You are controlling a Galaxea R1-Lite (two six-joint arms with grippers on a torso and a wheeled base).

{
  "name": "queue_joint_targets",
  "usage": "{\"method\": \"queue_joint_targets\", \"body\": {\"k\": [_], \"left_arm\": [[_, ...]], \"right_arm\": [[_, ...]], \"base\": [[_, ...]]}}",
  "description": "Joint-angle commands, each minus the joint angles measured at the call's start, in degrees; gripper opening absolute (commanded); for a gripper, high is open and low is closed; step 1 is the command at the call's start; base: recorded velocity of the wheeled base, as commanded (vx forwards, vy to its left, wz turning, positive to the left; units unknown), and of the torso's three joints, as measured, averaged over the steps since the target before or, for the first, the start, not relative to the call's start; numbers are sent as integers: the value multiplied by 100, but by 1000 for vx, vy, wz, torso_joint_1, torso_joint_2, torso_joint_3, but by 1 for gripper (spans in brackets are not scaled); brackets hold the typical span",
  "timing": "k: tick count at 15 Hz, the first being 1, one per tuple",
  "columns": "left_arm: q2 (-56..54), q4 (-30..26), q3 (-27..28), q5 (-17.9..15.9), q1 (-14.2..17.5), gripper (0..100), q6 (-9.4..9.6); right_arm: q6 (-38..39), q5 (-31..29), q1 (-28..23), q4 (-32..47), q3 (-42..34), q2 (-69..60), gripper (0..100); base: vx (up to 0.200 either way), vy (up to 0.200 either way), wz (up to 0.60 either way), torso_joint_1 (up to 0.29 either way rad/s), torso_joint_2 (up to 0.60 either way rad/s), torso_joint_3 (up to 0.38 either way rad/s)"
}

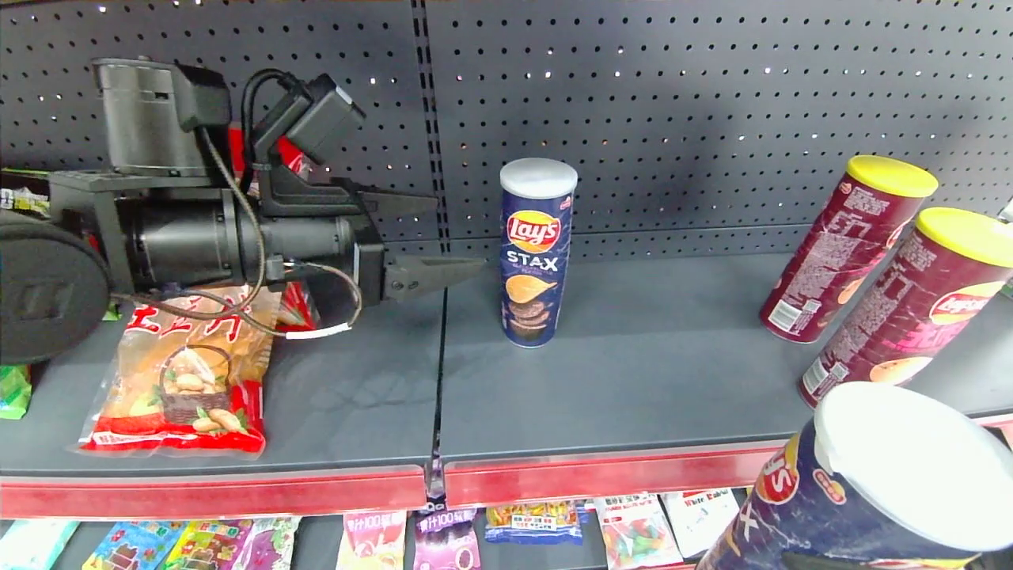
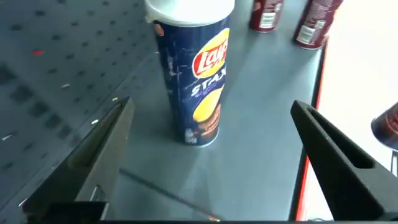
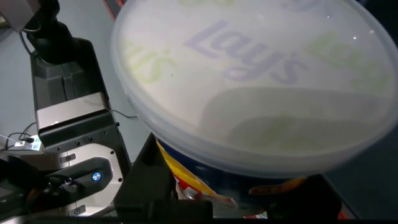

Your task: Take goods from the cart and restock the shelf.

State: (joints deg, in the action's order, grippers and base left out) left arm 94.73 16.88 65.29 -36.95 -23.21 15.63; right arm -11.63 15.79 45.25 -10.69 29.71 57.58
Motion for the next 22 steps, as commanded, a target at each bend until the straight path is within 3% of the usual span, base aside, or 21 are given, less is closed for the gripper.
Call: {"method": "queue_joint_targets", "body": {"k": [1, 11, 22], "left_arm": [[467, -1, 317, -190, -8, 100, 2], [1654, -1, 1653, -770, -8, 100, 2], [2462, -1, 2550, -1350, -122, 100, 2]], "right_arm": [[3, 12, -25, -3, -9, 8, 0], [20, 12, -78, -3, -79, -10, 0], [12, 30, -192, 6, -123, -10, 0]], "base": [[0, 0, 0, 0, 0, 0], [0, 0, 0, 0, 0, 0], [0, 0, 0, 0, 0, 0]]}}
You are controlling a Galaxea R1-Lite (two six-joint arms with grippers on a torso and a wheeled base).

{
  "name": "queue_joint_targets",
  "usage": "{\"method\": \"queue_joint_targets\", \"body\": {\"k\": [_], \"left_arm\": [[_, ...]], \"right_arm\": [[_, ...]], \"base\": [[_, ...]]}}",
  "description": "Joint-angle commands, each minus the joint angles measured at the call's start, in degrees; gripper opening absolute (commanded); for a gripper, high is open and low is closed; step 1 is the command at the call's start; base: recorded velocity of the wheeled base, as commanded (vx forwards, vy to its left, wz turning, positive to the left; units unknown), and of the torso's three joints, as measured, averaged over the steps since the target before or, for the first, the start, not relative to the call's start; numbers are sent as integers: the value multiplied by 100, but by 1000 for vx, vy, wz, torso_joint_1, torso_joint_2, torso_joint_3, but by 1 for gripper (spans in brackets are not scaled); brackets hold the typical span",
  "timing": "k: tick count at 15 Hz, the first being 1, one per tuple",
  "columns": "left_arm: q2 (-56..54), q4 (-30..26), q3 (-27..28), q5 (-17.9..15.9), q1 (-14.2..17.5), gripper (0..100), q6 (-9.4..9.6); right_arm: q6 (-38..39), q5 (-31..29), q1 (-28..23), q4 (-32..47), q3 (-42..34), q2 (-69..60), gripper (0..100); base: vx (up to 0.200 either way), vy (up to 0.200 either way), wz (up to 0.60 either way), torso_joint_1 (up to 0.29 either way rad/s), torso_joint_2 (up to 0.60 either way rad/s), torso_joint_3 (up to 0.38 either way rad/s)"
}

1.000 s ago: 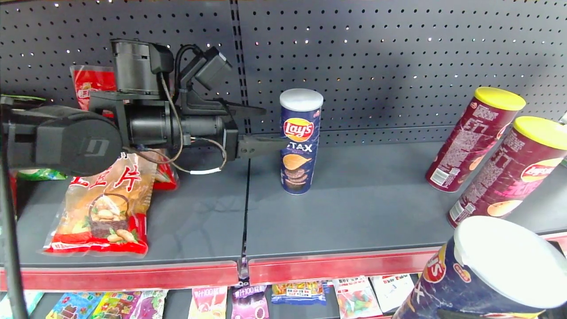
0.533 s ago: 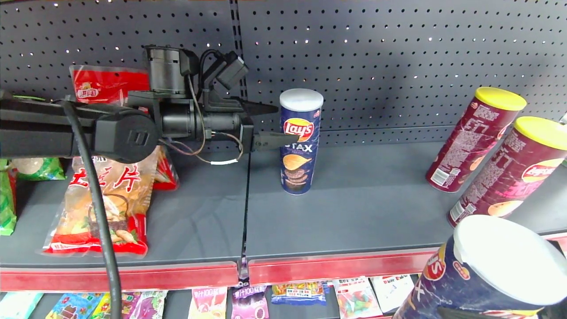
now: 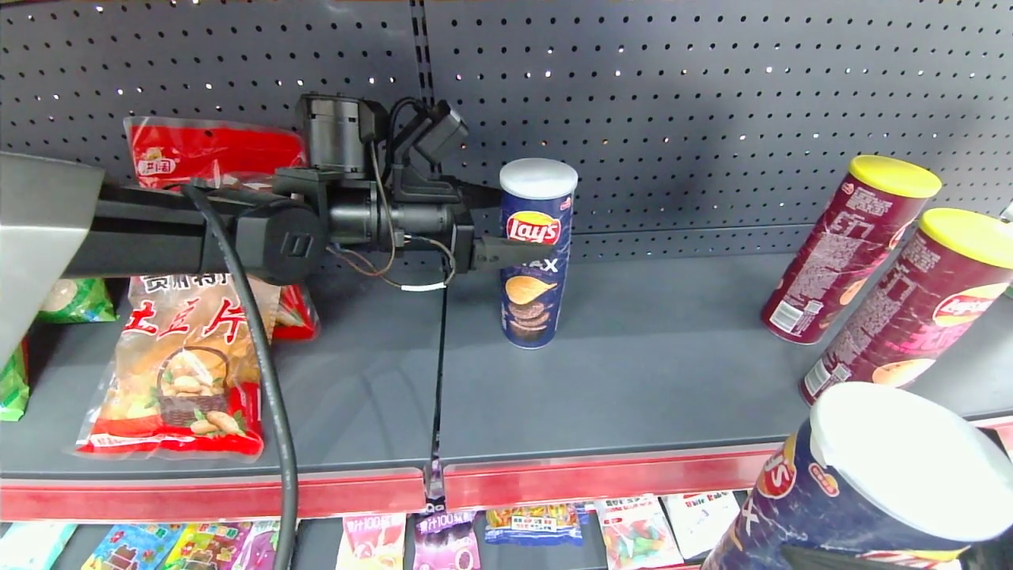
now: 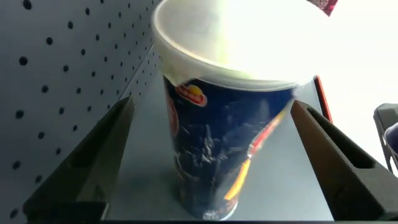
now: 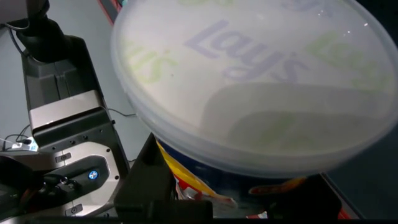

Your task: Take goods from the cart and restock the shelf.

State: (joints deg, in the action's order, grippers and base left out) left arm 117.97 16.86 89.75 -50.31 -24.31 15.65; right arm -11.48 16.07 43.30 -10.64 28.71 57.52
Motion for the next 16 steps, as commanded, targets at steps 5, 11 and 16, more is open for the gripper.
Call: {"method": "queue_joint_targets", "body": {"k": [5, 11, 16], "left_arm": [[332, 10, 368, -49, -276, 100, -177], [473, 10, 649, -146, -320, 100, -431], [420, 10, 588, -75, -329, 0, -502]], "right_arm": [[-3, -16, -23, 1, -32, -47, 0], [-12, -33, -85, 10, -41, -144, 0], [-12, -69, -85, 10, -50, -144, 0]], "base": [[0, 0, 0, 0, 0, 0], [0, 0, 0, 0, 0, 0], [0, 0, 0, 0, 0, 0]]}}
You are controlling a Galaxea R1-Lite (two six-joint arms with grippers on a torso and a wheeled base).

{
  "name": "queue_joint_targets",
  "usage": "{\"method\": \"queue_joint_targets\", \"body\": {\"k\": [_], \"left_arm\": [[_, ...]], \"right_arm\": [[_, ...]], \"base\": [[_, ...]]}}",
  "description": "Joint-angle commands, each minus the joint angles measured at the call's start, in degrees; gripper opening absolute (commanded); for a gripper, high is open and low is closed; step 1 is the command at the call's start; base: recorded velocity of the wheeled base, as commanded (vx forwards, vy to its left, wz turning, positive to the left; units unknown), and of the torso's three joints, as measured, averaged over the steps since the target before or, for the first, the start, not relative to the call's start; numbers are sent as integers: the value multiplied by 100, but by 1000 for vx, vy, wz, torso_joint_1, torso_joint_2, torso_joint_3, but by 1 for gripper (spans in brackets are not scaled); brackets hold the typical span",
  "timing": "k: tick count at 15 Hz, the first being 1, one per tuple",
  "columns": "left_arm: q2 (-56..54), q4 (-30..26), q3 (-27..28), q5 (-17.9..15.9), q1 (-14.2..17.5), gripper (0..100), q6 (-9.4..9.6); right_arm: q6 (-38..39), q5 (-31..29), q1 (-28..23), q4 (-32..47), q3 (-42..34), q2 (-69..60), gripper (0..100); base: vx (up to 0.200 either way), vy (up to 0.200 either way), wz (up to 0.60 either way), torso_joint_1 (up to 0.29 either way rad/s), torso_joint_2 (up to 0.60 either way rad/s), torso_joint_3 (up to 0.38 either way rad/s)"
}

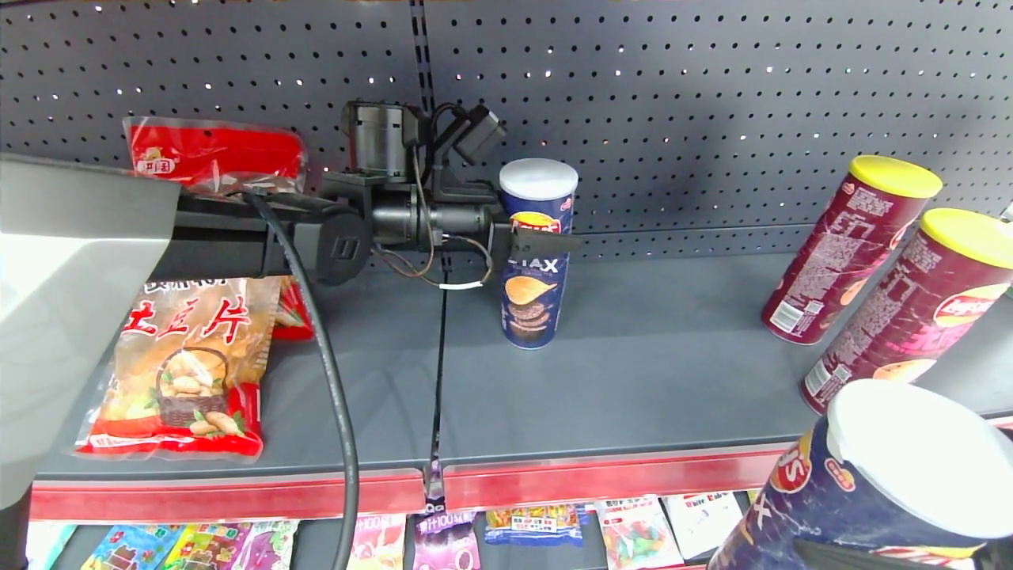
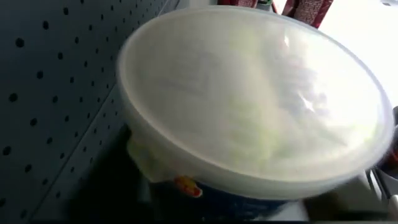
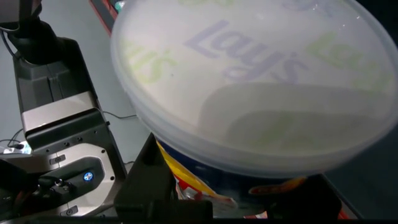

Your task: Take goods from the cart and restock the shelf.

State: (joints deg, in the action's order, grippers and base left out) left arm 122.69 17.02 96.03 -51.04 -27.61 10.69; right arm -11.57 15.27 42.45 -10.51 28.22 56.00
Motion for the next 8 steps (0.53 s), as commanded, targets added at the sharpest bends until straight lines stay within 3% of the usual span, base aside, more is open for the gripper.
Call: {"method": "queue_joint_targets", "body": {"k": [1, 6, 8], "left_arm": [[-131, -6, -128, 15, 1, 0, -6], [-869, 3, -1183, 182, 1, 0, -14], [-1098, 30, -1429, 516, 1, 0, -32]], "right_arm": [[-3, 2, 0, -4, -10, 7, 0], [-3, 11, 0, -4, -62, 7, 0], [-3, 11, 0, -4, -150, -28, 0]], "base": [[0, 0, 0, 0, 0, 0], [0, 0, 0, 0, 0, 0], [0, 0, 0, 0, 0, 0]]}}
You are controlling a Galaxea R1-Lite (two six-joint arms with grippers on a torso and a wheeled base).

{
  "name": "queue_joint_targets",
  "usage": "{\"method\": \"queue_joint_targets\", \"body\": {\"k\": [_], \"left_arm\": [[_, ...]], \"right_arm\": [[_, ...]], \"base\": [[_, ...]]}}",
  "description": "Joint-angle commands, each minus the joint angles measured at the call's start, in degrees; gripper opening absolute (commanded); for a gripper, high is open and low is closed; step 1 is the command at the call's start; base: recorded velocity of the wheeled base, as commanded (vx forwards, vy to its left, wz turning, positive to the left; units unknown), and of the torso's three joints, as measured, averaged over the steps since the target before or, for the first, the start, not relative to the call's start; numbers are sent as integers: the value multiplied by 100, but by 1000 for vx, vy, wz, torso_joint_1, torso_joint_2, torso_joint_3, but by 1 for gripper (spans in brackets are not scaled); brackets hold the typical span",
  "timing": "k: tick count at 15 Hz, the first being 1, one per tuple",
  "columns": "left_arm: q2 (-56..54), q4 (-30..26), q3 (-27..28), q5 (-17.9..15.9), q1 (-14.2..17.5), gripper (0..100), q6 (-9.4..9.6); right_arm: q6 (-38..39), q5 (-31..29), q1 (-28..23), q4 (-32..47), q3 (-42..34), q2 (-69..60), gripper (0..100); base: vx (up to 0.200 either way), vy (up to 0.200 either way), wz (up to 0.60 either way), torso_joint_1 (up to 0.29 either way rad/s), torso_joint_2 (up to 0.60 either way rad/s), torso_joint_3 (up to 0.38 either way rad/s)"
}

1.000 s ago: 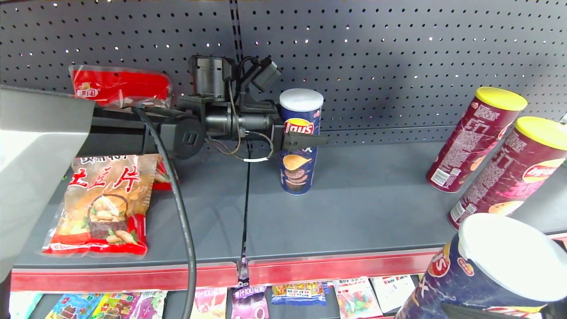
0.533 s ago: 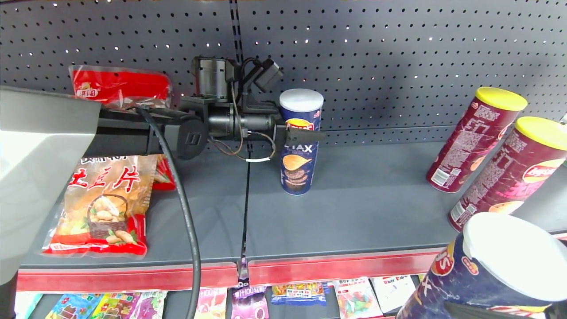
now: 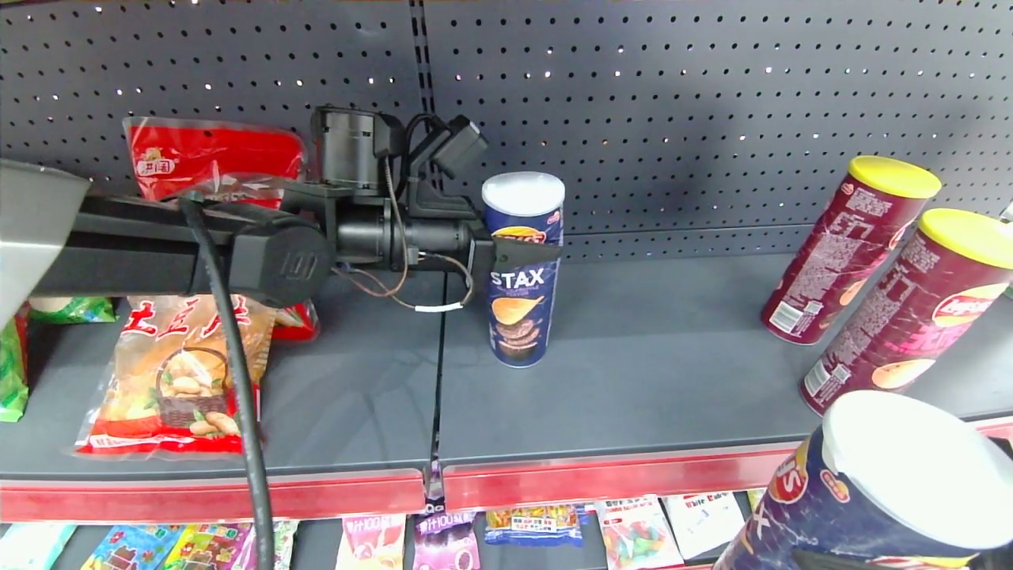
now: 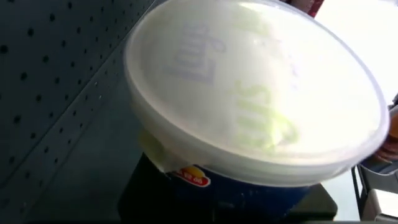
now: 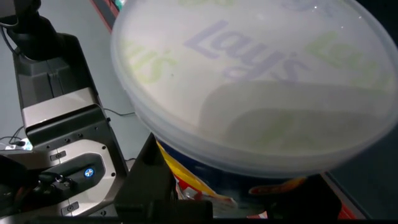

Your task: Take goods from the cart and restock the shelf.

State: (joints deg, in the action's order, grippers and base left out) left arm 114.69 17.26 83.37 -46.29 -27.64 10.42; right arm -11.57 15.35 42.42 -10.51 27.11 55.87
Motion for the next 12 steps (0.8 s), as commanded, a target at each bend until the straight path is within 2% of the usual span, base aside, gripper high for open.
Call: {"method": "queue_joint_targets", "body": {"k": [1, 4, 7, 10, 12], "left_arm": [[-395, 5, -242, 76, 4, 0, -5], [-737, 5, -629, 287, -31, 0, -14], [-1028, 40, -1104, 419, -198, 0, -14], [-1203, 524, -1684, 480, -348, 0, -32], [-1318, 700, -1939, 665, -427, 0, -155]], "right_arm": [[-3, 12, 3, -4, -66, -23, 0], [6, 12, 3, -13, -48, -23, 0], [6, 21, 12, -13, -39, -23, 0], [6, 21, 12, -13, -39, -23, 0], [6, 21, 12, -21, -39, -41, 0]], "base": [[0, 0, 0, 0, 0, 0], [0, 0, 0, 0, 0, 0], [0, 0, 0, 0, 0, 0], [0, 0, 0, 0, 0, 0], [0, 0, 0, 0, 0, 0]]}}
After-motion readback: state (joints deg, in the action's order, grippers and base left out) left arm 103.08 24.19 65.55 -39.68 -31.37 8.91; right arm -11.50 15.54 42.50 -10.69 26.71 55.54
